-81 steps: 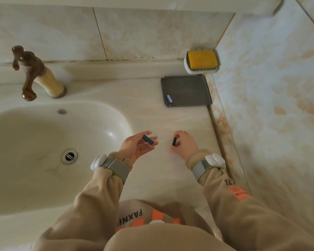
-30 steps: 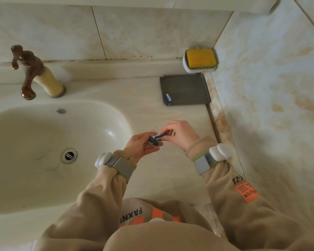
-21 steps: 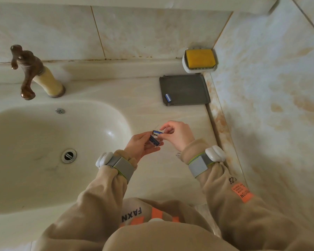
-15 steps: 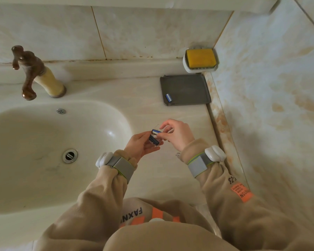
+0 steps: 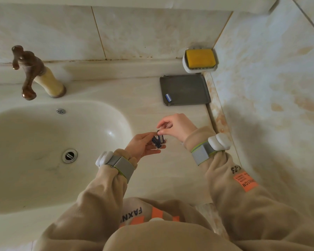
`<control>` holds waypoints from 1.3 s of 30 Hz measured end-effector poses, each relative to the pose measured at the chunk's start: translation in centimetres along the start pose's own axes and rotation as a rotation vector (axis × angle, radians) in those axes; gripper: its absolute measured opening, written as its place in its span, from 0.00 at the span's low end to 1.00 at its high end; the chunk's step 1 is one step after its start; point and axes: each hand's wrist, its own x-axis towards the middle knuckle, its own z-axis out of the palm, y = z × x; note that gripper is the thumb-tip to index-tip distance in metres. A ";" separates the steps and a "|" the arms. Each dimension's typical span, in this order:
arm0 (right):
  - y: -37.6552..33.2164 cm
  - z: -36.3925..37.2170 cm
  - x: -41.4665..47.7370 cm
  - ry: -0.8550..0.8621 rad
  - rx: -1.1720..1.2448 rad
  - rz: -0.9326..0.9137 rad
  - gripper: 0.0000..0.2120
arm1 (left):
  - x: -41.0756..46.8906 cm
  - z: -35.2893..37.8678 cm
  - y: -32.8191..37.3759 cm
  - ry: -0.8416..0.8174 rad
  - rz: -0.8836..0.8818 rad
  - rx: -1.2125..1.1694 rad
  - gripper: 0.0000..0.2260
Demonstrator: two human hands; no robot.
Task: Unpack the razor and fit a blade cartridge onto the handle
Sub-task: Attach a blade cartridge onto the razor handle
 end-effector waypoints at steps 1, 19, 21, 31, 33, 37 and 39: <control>0.1 0.3 0.0 0.004 0.010 -0.011 0.09 | 0.0 0.0 0.1 0.002 0.000 -0.009 0.12; 1.2 1.5 -1.1 -0.046 -0.130 -0.206 0.22 | 0.3 -0.2 0.1 0.082 0.005 -0.002 0.12; 1.1 1.4 -1.1 -0.086 -0.182 -0.224 0.22 | 0.2 -0.1 0.1 0.095 0.007 0.001 0.12; 0.9 0.9 -0.9 -0.127 -0.335 -0.260 0.19 | 0.1 0.0 0.2 0.068 -0.020 0.065 0.11; 1.2 0.9 -1.0 -0.110 -0.356 -0.258 0.19 | 0.1 0.1 0.2 0.071 -0.020 0.089 0.11; 1.6 1.3 -1.2 -0.106 -0.321 -0.258 0.18 | 0.3 0.0 0.0 0.087 -0.009 0.105 0.12; 1.6 1.4 -1.2 -0.126 -0.299 -0.243 0.19 | 0.3 0.0 -0.1 0.091 -0.003 0.114 0.13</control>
